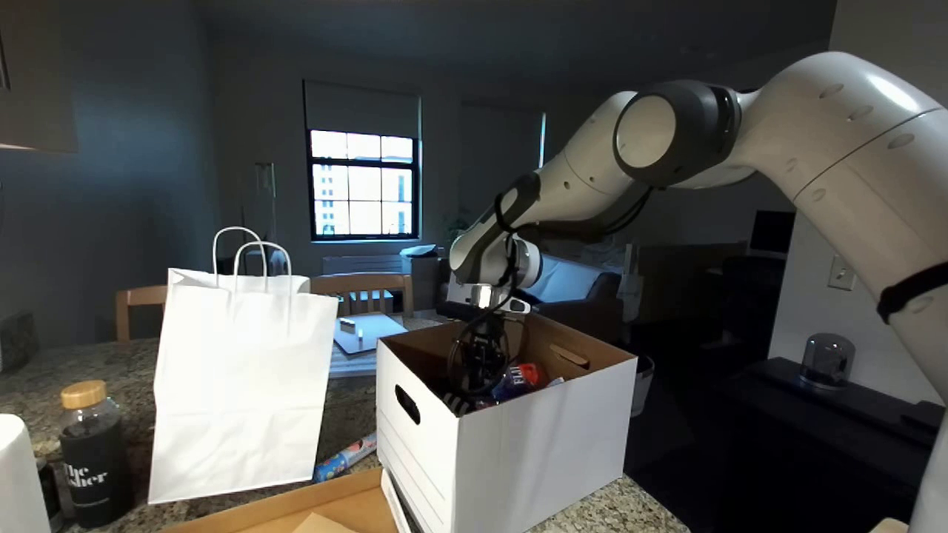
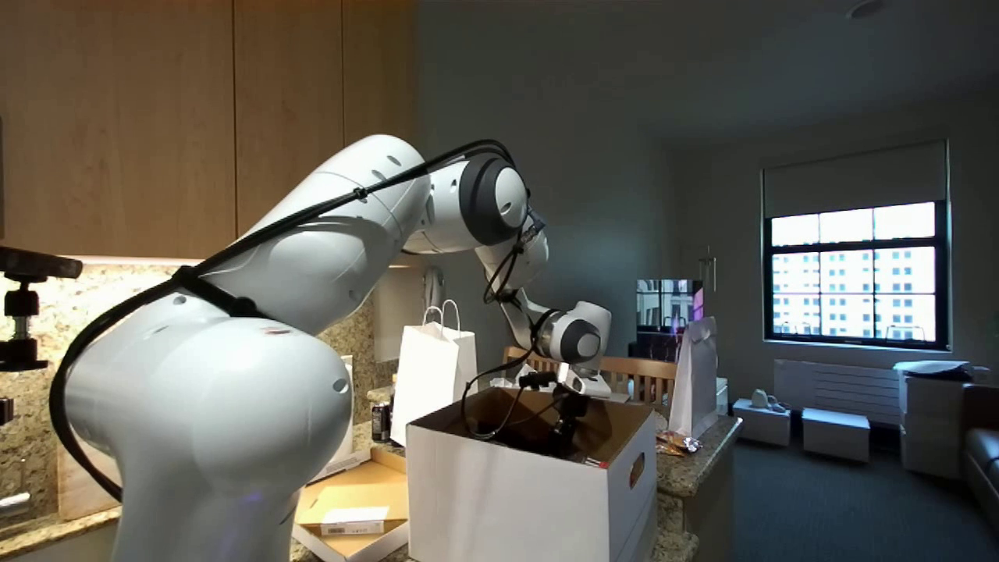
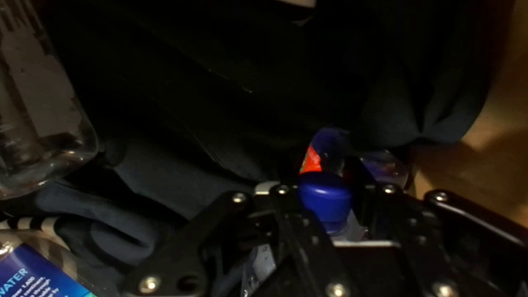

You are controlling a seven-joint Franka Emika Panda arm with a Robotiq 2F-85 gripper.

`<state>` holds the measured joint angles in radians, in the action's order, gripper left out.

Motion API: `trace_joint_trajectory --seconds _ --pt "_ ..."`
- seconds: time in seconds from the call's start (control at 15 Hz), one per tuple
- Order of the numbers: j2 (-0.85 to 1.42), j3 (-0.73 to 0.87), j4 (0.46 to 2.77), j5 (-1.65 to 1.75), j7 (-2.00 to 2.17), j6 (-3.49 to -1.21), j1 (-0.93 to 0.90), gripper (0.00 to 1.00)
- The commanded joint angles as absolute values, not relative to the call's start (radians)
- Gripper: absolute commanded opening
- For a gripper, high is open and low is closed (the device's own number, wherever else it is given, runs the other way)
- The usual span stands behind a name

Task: Pick up two bottles from the box and put them on the box cover

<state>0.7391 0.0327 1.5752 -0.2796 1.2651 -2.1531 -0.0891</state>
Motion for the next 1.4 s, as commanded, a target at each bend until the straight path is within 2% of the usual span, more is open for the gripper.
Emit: trace_joint_trajectory --seconds 0.0,0.33,0.67,1.0,1.33 --pt "0.641 0.028 1.689 -0.257 1.211 -2.233 -0.103 0.15" --pt "0.550 -0.019 1.775 -0.275 1.086 -2.291 -0.101 0.16" --pt "0.555 -0.105 1.723 -0.414 0.866 -2.114 -0.039 0.16" --pt "0.543 -0.076 1.656 -0.416 0.792 -1.897 -0.037 0.16" --pt "0.579 -0.057 1.485 -0.367 0.765 -1.695 -0.063 0.16"
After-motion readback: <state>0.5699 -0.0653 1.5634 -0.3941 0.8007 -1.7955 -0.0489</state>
